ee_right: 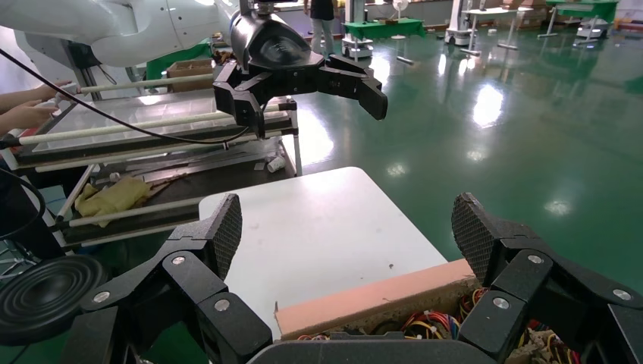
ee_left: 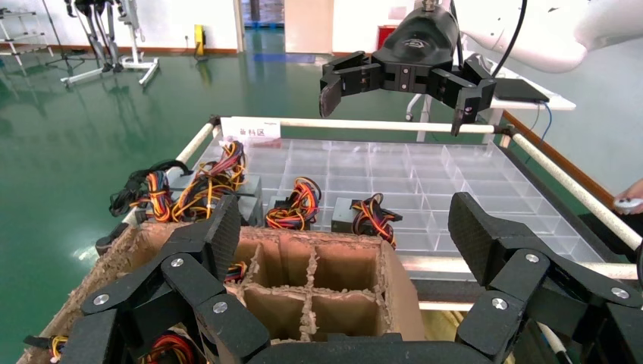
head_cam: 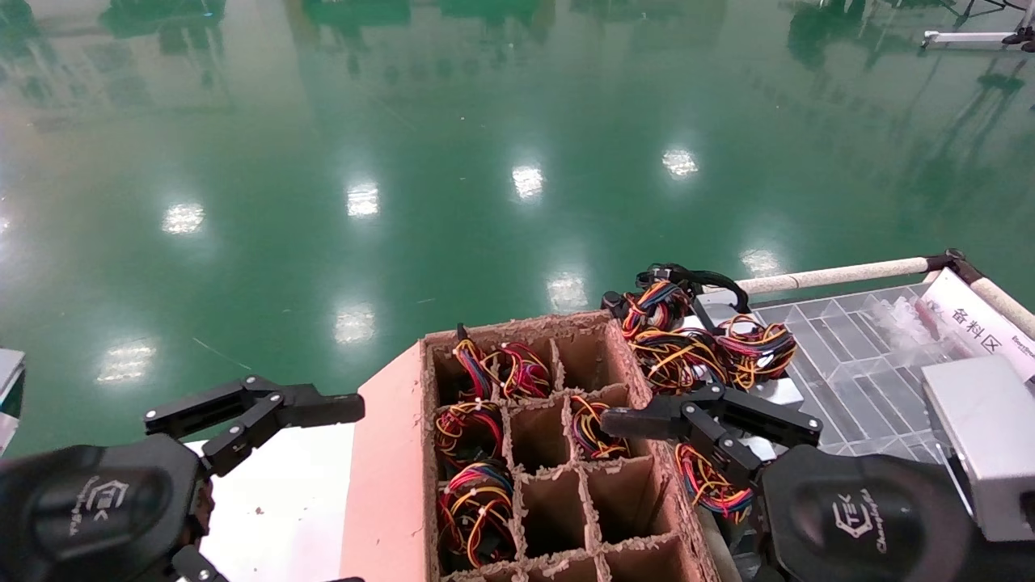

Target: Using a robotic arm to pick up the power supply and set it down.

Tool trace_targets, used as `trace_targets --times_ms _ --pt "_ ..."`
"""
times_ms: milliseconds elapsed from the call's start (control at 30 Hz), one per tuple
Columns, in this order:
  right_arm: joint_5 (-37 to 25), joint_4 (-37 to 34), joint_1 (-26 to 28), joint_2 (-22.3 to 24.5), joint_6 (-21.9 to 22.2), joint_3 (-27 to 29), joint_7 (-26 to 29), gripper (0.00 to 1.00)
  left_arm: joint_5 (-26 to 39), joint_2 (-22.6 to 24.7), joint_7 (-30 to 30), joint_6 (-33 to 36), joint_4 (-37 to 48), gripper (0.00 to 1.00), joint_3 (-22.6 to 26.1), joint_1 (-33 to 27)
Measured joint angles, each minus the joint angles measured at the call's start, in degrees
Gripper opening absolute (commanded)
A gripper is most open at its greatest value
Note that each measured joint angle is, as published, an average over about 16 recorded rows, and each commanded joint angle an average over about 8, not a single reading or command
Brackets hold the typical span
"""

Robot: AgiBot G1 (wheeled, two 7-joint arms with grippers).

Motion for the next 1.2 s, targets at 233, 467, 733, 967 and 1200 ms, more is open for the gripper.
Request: trace_targets --times_ms 233,467,733,967,1200 --pt "0.0 0.0 0.0 0.0 0.0 0.0 0.0 1.0 0.0 0.0 0.0 0.0 0.0 1.0 0.0 0.0" --pt "0.0 0.0 0.0 0.0 0.0 0.0 0.0 1.0 0.0 0.0 0.0 0.0 0.0 0.17 0.0 0.0" --pt "0.0 0.0 0.0 0.0 0.0 0.0 0.0 1.0 0.0 0.0 0.0 0.0 0.0 0.0 0.0 0.0" --pt "0.0 0.0 0.0 0.0 0.0 0.0 0.0 1.0 0.0 0.0 0.0 0.0 0.0 0.0 0.0 0.0" --pt "-0.1 0.0 0.0 0.0 0.1 0.0 0.0 1.0 0.0 0.0 0.0 0.0 0.0 0.0 0.0 0.0"
